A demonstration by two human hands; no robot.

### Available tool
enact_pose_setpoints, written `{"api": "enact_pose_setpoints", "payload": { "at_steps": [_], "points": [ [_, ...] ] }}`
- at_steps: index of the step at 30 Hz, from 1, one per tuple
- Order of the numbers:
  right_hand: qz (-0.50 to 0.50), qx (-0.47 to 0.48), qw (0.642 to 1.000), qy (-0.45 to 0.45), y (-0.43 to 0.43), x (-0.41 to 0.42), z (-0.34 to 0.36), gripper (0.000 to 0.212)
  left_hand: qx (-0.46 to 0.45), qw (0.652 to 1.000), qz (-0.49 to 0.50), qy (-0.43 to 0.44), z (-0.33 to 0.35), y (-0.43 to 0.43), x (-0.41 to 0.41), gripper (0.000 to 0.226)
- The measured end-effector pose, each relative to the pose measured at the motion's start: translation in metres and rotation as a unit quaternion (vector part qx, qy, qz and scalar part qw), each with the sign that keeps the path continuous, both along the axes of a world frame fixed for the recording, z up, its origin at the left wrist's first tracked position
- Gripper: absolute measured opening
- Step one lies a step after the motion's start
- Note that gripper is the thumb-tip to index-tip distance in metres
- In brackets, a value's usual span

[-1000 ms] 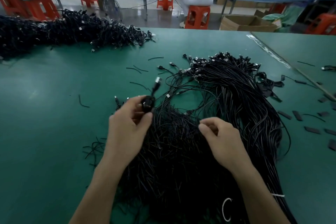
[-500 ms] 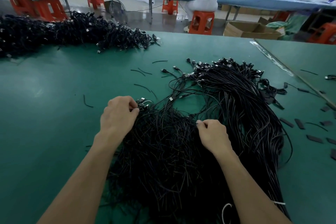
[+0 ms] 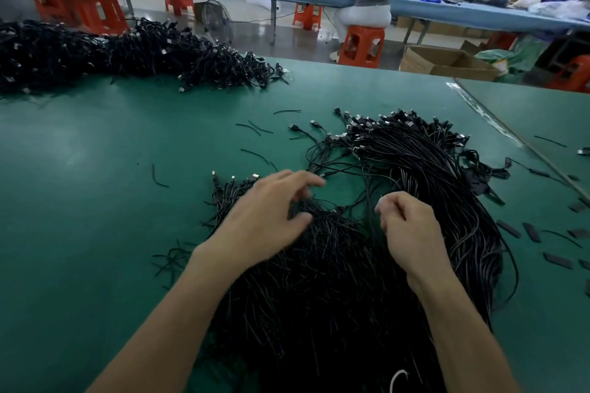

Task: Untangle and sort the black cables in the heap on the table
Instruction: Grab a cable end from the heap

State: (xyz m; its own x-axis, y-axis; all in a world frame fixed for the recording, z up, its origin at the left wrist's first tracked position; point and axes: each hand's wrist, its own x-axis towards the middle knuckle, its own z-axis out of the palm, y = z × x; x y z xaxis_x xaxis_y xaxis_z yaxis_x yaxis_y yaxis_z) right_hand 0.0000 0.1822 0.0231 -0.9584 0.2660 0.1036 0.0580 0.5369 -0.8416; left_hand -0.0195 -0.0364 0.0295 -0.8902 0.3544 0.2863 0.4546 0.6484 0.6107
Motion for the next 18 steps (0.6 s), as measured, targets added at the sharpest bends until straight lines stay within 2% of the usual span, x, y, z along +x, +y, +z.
{"api": "enact_pose_setpoints", "payload": {
  "at_steps": [2,4,10,13,15,16,18],
  "points": [
    [0.028,0.005,0.999,0.017,-0.006,0.011,0.013,0.030,0.025,0.997,-0.063,-0.038,0.000,0.015,0.000,0.069],
    [0.061,-0.002,0.997,0.038,-0.012,0.022,0.028,0.033,0.023,0.992,-0.108,-0.058,-0.003,0.029,0.000,0.078],
    [0.251,-0.001,0.967,0.053,-0.047,0.063,0.059,0.033,0.021,0.978,-0.192,-0.074,-0.005,0.059,-0.002,0.062],
    [0.347,-0.063,0.935,0.037,-0.064,0.076,0.063,0.026,0.010,0.988,-0.142,-0.053,-0.007,0.059,-0.007,0.036],
    [0.355,-0.061,0.932,0.037,-0.064,0.080,0.066,0.022,0.099,0.992,-0.075,-0.036,-0.007,0.050,-0.010,0.040],
    [0.341,-0.055,0.937,0.046,-0.059,0.080,0.067,0.020,0.180,0.982,-0.038,-0.045,-0.004,0.044,-0.011,0.044],
    [0.286,-0.033,0.956,0.064,-0.043,0.078,0.068,0.020,0.362,0.929,0.036,-0.073,0.007,0.027,-0.014,0.056]
  ]
}}
